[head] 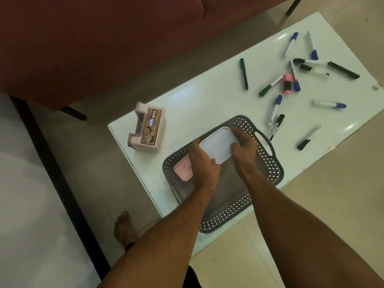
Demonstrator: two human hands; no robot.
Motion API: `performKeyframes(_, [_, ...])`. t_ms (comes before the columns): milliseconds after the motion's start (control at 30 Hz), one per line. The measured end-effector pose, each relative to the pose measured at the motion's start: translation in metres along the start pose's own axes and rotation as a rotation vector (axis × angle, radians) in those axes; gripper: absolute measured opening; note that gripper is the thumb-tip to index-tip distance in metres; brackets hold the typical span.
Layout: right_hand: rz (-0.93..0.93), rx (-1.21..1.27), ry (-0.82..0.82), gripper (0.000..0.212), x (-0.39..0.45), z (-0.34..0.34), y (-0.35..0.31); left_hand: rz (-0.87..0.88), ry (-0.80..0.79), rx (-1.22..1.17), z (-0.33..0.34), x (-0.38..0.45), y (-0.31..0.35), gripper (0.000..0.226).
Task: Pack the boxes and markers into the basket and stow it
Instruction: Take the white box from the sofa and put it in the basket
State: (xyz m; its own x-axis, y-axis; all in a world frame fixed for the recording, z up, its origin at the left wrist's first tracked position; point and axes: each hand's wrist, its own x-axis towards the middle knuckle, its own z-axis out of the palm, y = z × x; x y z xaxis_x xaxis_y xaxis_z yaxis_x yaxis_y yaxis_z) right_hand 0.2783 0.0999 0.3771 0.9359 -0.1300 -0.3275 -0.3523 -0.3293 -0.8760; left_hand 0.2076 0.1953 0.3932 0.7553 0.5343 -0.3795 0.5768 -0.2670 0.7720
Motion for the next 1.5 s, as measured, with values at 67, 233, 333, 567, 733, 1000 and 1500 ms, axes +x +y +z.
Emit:
performKeyframes(67, [-0.009,-0.023,0.004,0.058,0.000,0.002,0.003,-0.012,0.000,0.042,-0.001,0.000,0.000,0.080])
performKeyframes(233, [-0.008,-0.034,0.009,0.060,-0.004,0.005,0.006,0.019,-0.028,0.116,-0.002,0.001,-0.005,0.082])
performKeyframes(333, [-0.005,-0.054,0.005,0.061,-0.008,0.002,0.001,0.037,-0.057,0.154,-0.006,0.001,-0.005,0.084])
performKeyframes(567, [-0.015,-0.162,0.047,0.056,-0.026,-0.007,-0.015,0.104,-0.062,0.186,-0.028,-0.010,0.006,0.073])
performKeyframes(733, [-0.370,-0.599,-0.034,0.054,-0.045,-0.008,-0.038,0.273,-0.023,0.256,-0.071,-0.018,0.025,0.063])
performKeyframes(1000, [-0.619,-1.127,-0.139,0.065,-0.048,0.027,-0.169,0.569,0.108,0.708,-0.215,0.046,0.087,0.060])
performKeyframes(1500, [-0.624,-1.192,-0.062,0.064,0.021,0.220,-0.445,0.681,0.205,0.808,-0.484,0.258,0.219,0.069])
